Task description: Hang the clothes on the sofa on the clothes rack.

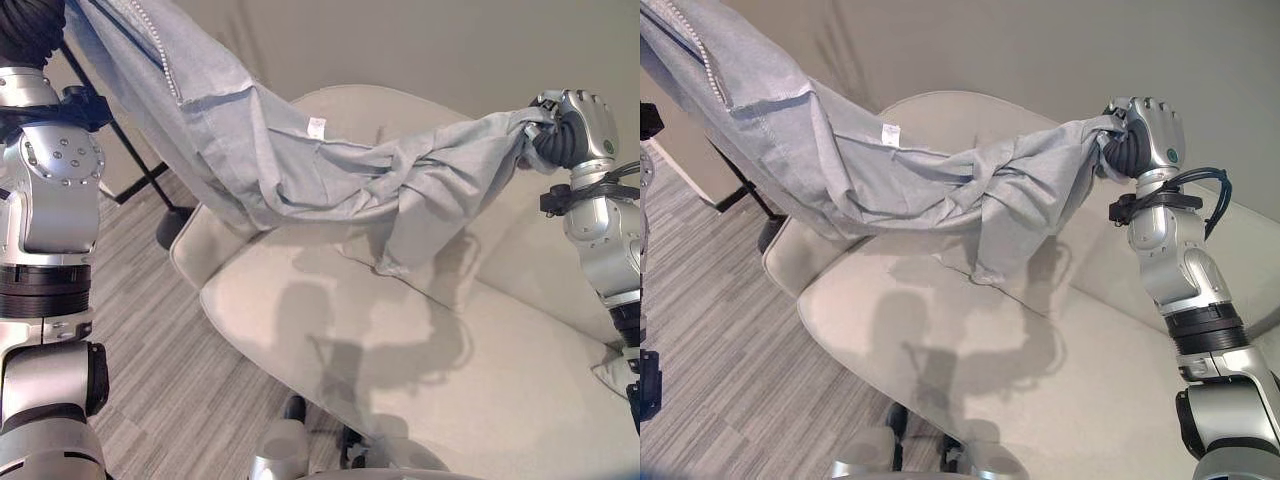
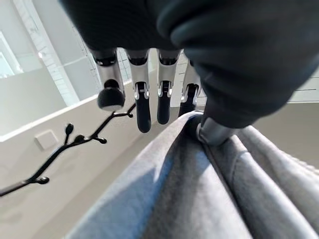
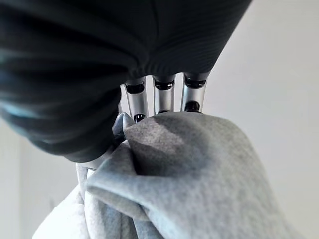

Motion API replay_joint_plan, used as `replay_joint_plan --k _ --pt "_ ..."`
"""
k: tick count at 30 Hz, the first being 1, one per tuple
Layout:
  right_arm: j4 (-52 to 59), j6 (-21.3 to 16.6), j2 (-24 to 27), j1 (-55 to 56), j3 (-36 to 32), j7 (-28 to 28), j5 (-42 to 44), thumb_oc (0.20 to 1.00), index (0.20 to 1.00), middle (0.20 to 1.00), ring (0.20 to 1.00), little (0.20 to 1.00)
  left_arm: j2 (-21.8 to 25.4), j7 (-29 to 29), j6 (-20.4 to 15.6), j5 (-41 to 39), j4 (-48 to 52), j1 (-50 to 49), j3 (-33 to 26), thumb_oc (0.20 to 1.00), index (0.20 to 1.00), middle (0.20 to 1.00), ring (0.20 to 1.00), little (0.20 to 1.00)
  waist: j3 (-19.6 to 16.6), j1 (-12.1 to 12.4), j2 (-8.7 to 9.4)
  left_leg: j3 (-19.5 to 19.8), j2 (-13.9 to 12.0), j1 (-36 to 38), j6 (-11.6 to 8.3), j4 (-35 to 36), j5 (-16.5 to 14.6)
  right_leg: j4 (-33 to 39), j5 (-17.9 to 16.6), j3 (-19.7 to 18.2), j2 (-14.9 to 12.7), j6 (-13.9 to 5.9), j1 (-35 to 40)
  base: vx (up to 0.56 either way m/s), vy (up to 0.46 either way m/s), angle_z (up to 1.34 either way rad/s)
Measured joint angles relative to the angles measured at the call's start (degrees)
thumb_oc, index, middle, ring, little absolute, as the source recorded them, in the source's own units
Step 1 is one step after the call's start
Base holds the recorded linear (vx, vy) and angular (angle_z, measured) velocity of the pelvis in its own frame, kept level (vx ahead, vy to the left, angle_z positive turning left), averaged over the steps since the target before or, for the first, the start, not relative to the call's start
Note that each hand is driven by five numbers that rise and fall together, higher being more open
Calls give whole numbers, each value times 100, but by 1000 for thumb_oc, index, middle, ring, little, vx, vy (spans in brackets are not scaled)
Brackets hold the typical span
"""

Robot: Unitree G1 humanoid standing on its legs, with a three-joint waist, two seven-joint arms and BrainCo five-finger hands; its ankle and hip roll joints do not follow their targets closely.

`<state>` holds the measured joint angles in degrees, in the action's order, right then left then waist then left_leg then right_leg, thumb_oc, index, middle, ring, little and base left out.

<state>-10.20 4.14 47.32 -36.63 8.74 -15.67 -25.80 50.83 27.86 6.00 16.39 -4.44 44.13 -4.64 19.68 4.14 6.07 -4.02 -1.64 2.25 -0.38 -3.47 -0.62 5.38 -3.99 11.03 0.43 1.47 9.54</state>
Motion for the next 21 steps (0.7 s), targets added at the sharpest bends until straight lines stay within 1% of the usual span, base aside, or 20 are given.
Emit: replay_joint_plan --k 2,3,4,5,6,7,8,9,10,11,12,13,14,15,16,17,18,19,20,21 --pt "-3 6 -75 0 -27 -1 -1 200 200 200 200 200 3 -23 -5 0 -5 50 2 200 200 200 200 200 6 20 79 -15 9 -168 36 -267 -140 0 -7 12 -68 9 2 -27 148 27" --pt "-5 9 -173 0 -53 -8 -1 200 200 200 200 200 9 -59 -5 1 -17 153 20 200 200 200 200 200 16 0 189 -125 -109 -401 -9 -751 -260 0 -6 91 -117 36 -23 -3 280 23" --pt "-11 14 -312 0 -70 -14 0 200 200 200 200 200 24 -78 -12 2 -13 273 34 200 200 200 200 200 6 13 316 -119 -427 -708 -84 -1301 -351 1 -14 114 -113 44 -91 55 489 29" --pt "-31 5 -371 -42 -71 -15 1 200 200 200 200 200 24 -83 -5 0 -100 564 199 200 200 200 200 200 6 5 413 109 -1434 -1067 -341 -1650 -540 0 -58 187 -100 -12 -227 79 554 20" --pt "-54 30 -418 -84 -77 -14 1 200 200 200 200 200 18 -109 0 2 -104 579 256 200 200 200 200 200 11 -3 394 279 -1876 -1032 -463 -1508 -527 -2 -83 188 -105 -50 -231 82 611 16" --pt "-51 37 -469 -91 -87 -15 1 200 200 200 200 200 -1 -119 9 0 -107 577 273 200 200 200 200 200 9 -17 368 379 -2152 -913 -582 -1277 -456 -2 -97 172 -124 -74 -216 36 503 3" --pt "-53 39 -538 -95 -84 -14 0 200 200 200 200 200 -13 -126 13 2 -109 575 278 200 200 200 200 200 17 -17 344 412 -2465 -672 -797 -909 -324 -4 -103 114 -188 -212 -173 20 346 -5" --pt "-55 44 -563 -97 -75 -12 0 200 200 200 200 200 -35 -130 17 2 -113 576 278 200 200 200 200 200 11 -16 295 512 -2612 -469 -937 -559 -239 -4 -124 43 -259 -279 -160 21 585 -4" --pt "-44 41 -424 -100 -83 -12 -1 200 200 200 200 200 -135 -139 17 2 -134 578 289 200 200 200 200 200 4 -47 59 689 -2557 -56 -979 32 -10 -4 -142 -1 -498 -336 -143 26 424 -1" --pt "-58 44 -254 -134 -129 -2 0 200 200 200 200 200 -261 -153 24 2 -154 574 280 200 200 200 200 200 -36 -39 -285 671 -2406 113 -971 165 133 -5 -261 -117 -610 -505 -142 54 955 -4" --pt "-68 67 -386 -102 -225 -29 2 200 200 200 200 200 -210 -211 2 6 -157 599 249 200 200 200 200 200 -5 3 -141 560 -2064 187 -1390 168 103 -6 -330 -186 -962 -522 -159 49 763 1" --pt "-54 46 -354 54 -159 -4 0 200 200 200 200 200 -369 -210 34 2 -158 557 176 200 200 200 200 200 -60 17 -29 509 -1684 96 -1308 37 69 -118 -637 -140 -1262 -287 -252 57 773 4" --pt "-28 -12 -370 245 -154 13 -3 200 200 200 200 200 -415 -177 40 5 -145 342 205 200 200 200 200 200 -58 121 -63 477 -1460 -131 -1027 -410 -109 -266 -1214 -236 -1472 -195 -334 4 681 37" --pt "90 51 -407 491 -218 16 1 200 200 200 200 200 -498 -255 64 2 -184 229 233 200 200 200 200 200 -105 96 -183 355 -1382 -232 -764 -581 -263 -367 -1431 -189 -1611 274 -340 -6 457 45" --pt "82 50 -455 639 -206 18 -2 200 200 200 200 200 -540 -289 75 2 -210 216 252 200 200 200 200 200 -163 70 -159 293 -1186 -101 -718 -500 -244 -581 -1320 -127 -1747 244 -454 -57 780 44" --pt "296 40 -736 890 -319 79 -5 200 200 200 200 200 -489 -276 54 16 -244 41 209 200 200 200 200 200 -244 254 -123 152 -874 25 -500 -513 -291 -1010 -1512 467 -2151 527 -519 -88 528 7" --pt "264 17 -785 854 -199 104 -5 200 200 200 200 200 -431 -263 91 14 -193 -115 133 200 200 200 200 200 -283 315 -165 34 -783 61 -316 -557 -381 -1071 -1409 246 -2017 327 -596 -114 693 -11" --pt "276 -5 -786 806 -159 135 -6 200 200 200 200 200 -312 -266 109 15 -124 -139 102 200 200 200 200 200 -272 343 -198 28 -737 30 -257 -633 -416 -1148 -1436 96 -1838 281 -665 -70 356 -4" --pt "328 -6 -751 802 -157 148 -8 200 200 200 200 200 -225 -262 107 18 -38 -128 97 200 200 200 200 200 -240 321 -253 96 -657 -25 -177 -649 -402 -1462 -1239 -124 -1614 198 -808 -77 378 41" --pt "468 -1 -597 893 -195 159 -8 200 200 200 200 200 -341 -223 97 14 -42 -74 146 200 200 200 200 200 -238 155 -340 317 -617 10 -42 -464 -297 -1860 -34 -411 -1304 -103 -899 -71 292 57"
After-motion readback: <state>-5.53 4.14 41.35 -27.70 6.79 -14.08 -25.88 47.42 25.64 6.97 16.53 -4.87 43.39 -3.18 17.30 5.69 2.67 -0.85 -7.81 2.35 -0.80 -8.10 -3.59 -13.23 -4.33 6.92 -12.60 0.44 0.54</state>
